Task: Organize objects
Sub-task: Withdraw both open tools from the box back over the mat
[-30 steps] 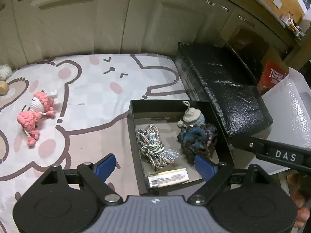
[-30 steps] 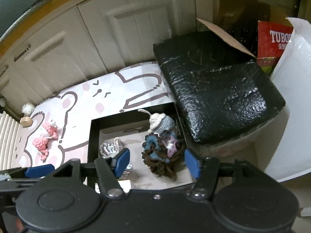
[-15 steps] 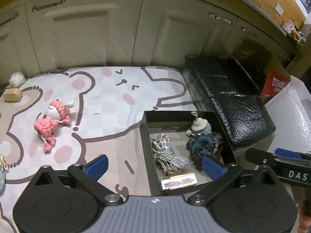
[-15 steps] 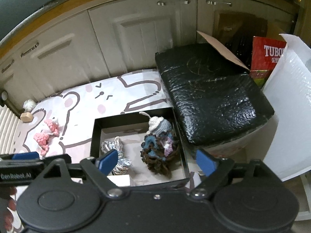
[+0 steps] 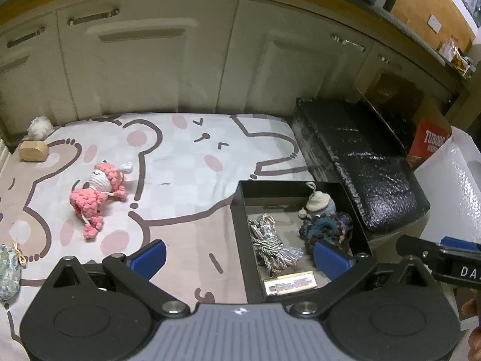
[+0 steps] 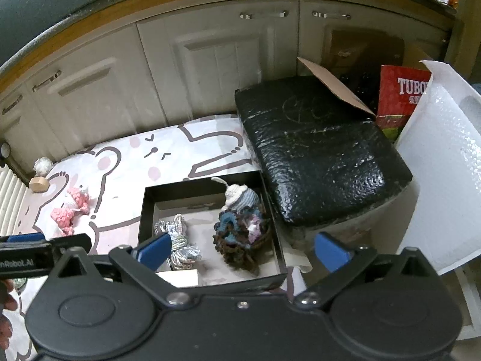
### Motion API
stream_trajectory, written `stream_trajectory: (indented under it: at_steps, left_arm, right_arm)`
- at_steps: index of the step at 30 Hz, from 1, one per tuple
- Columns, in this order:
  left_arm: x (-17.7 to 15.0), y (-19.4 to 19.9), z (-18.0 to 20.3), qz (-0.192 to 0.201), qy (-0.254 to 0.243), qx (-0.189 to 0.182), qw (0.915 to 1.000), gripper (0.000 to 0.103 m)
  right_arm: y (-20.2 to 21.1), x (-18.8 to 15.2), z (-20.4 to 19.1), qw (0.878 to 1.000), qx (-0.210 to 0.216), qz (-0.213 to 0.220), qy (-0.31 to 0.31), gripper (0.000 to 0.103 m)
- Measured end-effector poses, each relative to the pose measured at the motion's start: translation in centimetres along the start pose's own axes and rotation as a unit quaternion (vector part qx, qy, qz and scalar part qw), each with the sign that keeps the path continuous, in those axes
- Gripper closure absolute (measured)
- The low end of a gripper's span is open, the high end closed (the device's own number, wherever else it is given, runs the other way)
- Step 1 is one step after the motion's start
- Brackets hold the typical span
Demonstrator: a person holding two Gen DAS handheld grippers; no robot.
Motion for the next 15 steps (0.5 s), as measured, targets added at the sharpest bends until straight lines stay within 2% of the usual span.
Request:
stream_trajectory:
  at_steps: [8, 15]
  left_arm:
    - [0.1, 0.8, -2.5, 0.012, 0.011, 0.018, 0.9997, 0.0]
    - [0.1, 1.8, -5.7, 0.022, 0.031, 0.035, 0.9987, 0.0]
  right_arm:
    - [-0.5, 0.1, -0.9, 1.0, 0.001, -0.004, 0.002, 0.0]
    - [-0.7, 0.3, -3.5, 0.999, 0.021, -0.002, 0.024, 0.0]
Point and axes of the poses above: each gripper's, at about its wrist camera, not at the fingertips, and y roughly against the way its jaws point, z to its right, x to its top, the point moved 1 cm from there along -y, roughly the way its jaws point, and after that the axes turned 7 degrees about -z, right-handed, at the moved point
